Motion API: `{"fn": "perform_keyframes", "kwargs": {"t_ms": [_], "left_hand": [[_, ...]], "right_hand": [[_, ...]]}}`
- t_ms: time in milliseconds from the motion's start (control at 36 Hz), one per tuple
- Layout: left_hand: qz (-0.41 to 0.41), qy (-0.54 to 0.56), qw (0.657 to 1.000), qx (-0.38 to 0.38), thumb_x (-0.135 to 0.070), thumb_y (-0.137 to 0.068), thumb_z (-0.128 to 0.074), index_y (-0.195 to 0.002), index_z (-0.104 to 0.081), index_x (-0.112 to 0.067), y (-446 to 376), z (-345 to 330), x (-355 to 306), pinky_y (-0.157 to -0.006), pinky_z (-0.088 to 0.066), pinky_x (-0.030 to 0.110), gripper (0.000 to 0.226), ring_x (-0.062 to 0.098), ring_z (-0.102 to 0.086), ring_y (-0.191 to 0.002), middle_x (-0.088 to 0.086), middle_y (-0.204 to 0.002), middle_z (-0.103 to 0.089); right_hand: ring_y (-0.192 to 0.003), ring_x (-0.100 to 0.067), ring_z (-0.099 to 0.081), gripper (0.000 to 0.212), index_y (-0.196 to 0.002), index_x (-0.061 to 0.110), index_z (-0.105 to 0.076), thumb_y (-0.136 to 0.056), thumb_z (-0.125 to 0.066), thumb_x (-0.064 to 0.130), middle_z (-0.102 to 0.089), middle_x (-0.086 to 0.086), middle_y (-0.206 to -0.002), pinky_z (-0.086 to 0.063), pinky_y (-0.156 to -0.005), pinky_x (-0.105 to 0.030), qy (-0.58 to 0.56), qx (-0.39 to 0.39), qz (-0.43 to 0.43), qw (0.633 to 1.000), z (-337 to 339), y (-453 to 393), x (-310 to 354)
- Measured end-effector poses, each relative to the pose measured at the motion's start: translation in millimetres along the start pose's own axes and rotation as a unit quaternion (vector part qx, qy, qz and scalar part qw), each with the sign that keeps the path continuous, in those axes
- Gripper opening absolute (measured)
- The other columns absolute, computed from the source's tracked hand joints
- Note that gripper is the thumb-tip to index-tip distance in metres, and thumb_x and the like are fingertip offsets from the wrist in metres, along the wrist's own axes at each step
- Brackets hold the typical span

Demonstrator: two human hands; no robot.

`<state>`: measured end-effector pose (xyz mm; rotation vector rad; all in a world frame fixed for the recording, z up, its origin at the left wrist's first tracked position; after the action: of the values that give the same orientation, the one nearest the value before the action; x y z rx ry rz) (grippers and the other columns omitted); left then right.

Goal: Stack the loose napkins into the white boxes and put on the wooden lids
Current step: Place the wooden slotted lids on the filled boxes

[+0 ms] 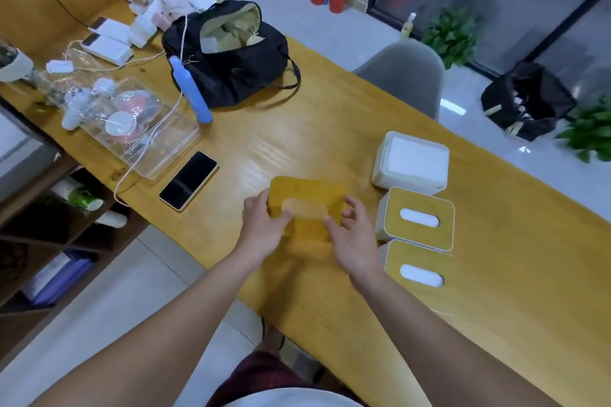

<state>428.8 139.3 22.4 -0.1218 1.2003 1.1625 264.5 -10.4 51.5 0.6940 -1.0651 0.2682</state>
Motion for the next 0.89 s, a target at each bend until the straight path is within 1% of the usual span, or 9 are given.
{"fn": "perform_keyframes", "kwargs": {"t_ms": [111, 167, 250, 361, 444, 611, 722, 778, 889], "left_hand": [[-0.059, 0.056, 0.996, 0.043, -0.050, -0.098, -0.073, -0.147, -0.054, -0.039, -1, -33, -56, -0.097, -0.059, 0.041, 0.053, 0.013, -0.065, -0.119, -0.013, -0.133, -0.060], [-0.078, 0.075, 0.992, 0.066, -0.042, -0.101, -0.073, -0.142, -0.057, -0.036, 0, -53, -83, -0.088, -0.054, 0.030, 0.045, 0.005, -0.069, -0.109, -0.018, -0.122, -0.070], [-0.086, 0.090, 0.987, 0.098, -0.044, -0.101, -0.070, -0.133, -0.061, -0.038, 1, -81, -120, -0.086, -0.055, 0.030, 0.033, 0.002, -0.071, -0.102, -0.020, -0.114, -0.073], [-0.083, 0.104, 0.983, 0.128, -0.041, -0.104, -0.067, -0.128, -0.063, -0.038, -2, -110, -153, -0.079, -0.052, 0.026, 0.025, -0.001, -0.070, -0.098, -0.020, -0.112, -0.074], [-0.086, 0.100, 0.981, 0.142, -0.043, -0.103, -0.067, -0.125, -0.065, -0.040, -9, -126, -169, -0.082, -0.055, 0.028, 0.022, 0.002, -0.072, -0.101, -0.020, -0.111, -0.075], [-0.092, 0.054, 0.982, 0.153, -0.049, -0.100, -0.066, -0.124, -0.066, -0.039, -40, -149, -185, -0.092, -0.059, 0.037, 0.025, 0.007, -0.070, -0.103, -0.017, -0.113, -0.073], [-0.081, 0.042, 0.988, 0.123, -0.037, -0.108, -0.063, -0.136, -0.061, -0.035, -63, -153, -194, -0.078, -0.050, 0.021, 0.029, 0.001, -0.063, -0.103, -0.015, -0.117, -0.067], [-0.084, 0.033, 0.990, 0.111, -0.034, -0.110, -0.059, -0.144, -0.062, -0.029, -73, -156, -195, -0.073, -0.047, 0.019, 0.034, -0.002, -0.062, -0.100, -0.015, -0.118, -0.066], [-0.074, 0.016, 0.992, 0.100, -0.029, -0.110, -0.055, -0.149, -0.062, -0.021, -88, -167, -193, -0.085, -0.054, 0.033, 0.041, 0.007, -0.065, -0.094, -0.017, -0.110, -0.062]], "right_hand": [[-0.107, -0.015, -0.066, 0.045, -0.143, 0.031, -0.052, -0.103, -0.072, 0.026, -0.062, 0.007, -0.117, -0.058, -0.097, -0.038, 0.010, -0.080, 0.047, 0.996, 51, -10, 21], [-0.105, -0.013, -0.069, 0.035, -0.134, 0.035, -0.055, -0.105, -0.069, 0.023, -0.063, 0.011, -0.120, -0.060, -0.096, -0.045, -0.010, -0.110, 0.046, 0.993, 77, -13, 26], [-0.102, -0.014, -0.074, 0.032, -0.131, 0.032, -0.059, -0.104, -0.069, 0.020, -0.068, 0.010, -0.124, -0.063, -0.092, -0.051, -0.036, -0.145, 0.009, 0.989, 116, -20, 24], [-0.089, -0.014, -0.078, 0.037, -0.132, 0.026, -0.063, -0.102, -0.068, 0.007, -0.077, 0.002, -0.114, -0.064, -0.076, -0.038, -0.078, -0.159, -0.028, 0.984, 156, -28, 21], [-0.080, -0.013, -0.076, 0.042, -0.134, 0.023, -0.066, -0.099, -0.067, -0.002, -0.077, -0.002, -0.109, -0.057, -0.062, -0.025, -0.080, -0.174, -0.028, 0.981, 178, -36, 23], [-0.074, -0.020, -0.073, 0.046, -0.130, 0.025, -0.070, -0.096, -0.068, -0.006, -0.078, -0.006, -0.108, -0.057, -0.064, -0.038, -0.137, -0.183, -0.047, 0.973, 211, -72, 22], [-0.074, -0.020, -0.073, 0.046, -0.133, 0.018, -0.071, -0.096, -0.069, -0.010, -0.077, -0.012, -0.112, -0.062, -0.075, -0.042, -0.166, -0.179, -0.064, 0.968, 229, -104, 17], [-0.075, -0.018, -0.077, 0.046, -0.133, 0.015, -0.070, -0.096, -0.068, -0.012, -0.078, -0.013, -0.111, -0.065, -0.072, -0.038, -0.186, -0.166, -0.075, 0.965, 235, -121, 14], [-0.080, -0.016, -0.079, 0.046, -0.134, 0.016, -0.072, -0.096, -0.070, -0.011, -0.079, -0.009, -0.111, -0.065, -0.072, -0.032, -0.175, -0.154, -0.086, 0.969, 242, -148, 10]]}}
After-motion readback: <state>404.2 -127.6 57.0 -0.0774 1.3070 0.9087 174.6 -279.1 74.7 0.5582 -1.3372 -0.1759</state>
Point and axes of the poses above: each hand's wrist, its own y-axis away from the middle knuckle, its own z-axis out of the back of the hand, x = y × z, the point moved 6 cm from there along -y, towards the middle knuckle
